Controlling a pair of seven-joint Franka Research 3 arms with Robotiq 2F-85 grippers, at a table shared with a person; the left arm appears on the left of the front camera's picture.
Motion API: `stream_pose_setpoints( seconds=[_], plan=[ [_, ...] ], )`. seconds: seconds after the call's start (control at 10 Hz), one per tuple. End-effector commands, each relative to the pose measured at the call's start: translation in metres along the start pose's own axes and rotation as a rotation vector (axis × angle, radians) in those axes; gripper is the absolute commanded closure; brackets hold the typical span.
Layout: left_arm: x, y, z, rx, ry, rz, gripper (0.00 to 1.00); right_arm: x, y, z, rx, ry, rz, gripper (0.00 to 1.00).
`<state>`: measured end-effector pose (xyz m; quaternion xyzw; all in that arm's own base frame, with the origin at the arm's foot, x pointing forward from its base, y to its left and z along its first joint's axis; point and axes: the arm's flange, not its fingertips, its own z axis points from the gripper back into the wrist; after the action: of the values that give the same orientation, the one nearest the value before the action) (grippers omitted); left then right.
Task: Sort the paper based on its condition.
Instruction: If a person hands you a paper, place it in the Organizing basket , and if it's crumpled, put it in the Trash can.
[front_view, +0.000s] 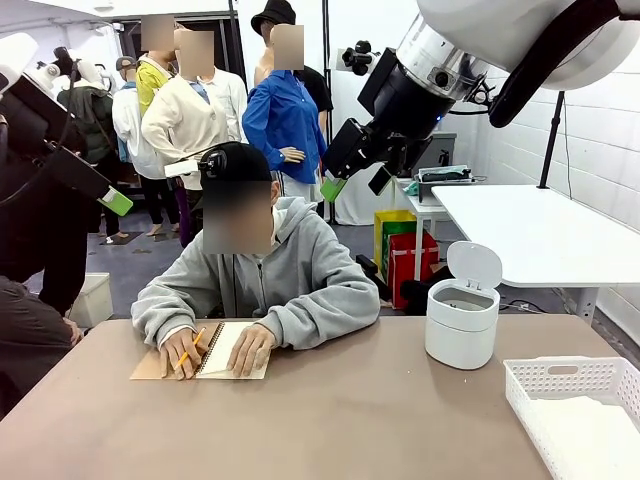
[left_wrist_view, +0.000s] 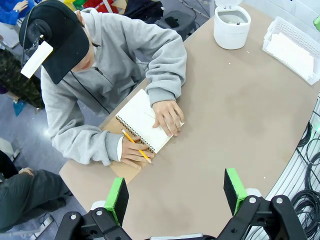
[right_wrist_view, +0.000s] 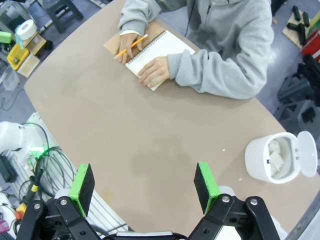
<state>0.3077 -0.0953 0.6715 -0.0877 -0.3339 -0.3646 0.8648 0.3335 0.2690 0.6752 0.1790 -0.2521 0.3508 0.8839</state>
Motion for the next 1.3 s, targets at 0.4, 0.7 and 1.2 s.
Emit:
stream_pose_setpoints(
  seconds=[0.4,0.7,1.2],
  plan=[
    [-0.0003,0.0006,-0.0003,-0.002,0.000,0.001,0.00,-0.0023,0.0000,-0.0014,0.002,-0.001,-0.004,0.00],
    [-0.0003,0.0006,-0.0003,-0.002,0.000,0.001,0.00,-0.0023,0.0000,-0.0014,0.002,-0.001,-0.004,0.00],
    [-0.0003,0.0006,-0.0003,-0.002,0.000,0.001,0.00,-0.0023,0.0000,-0.0014,0.002,-0.001,-0.004,0.00]
  ],
)
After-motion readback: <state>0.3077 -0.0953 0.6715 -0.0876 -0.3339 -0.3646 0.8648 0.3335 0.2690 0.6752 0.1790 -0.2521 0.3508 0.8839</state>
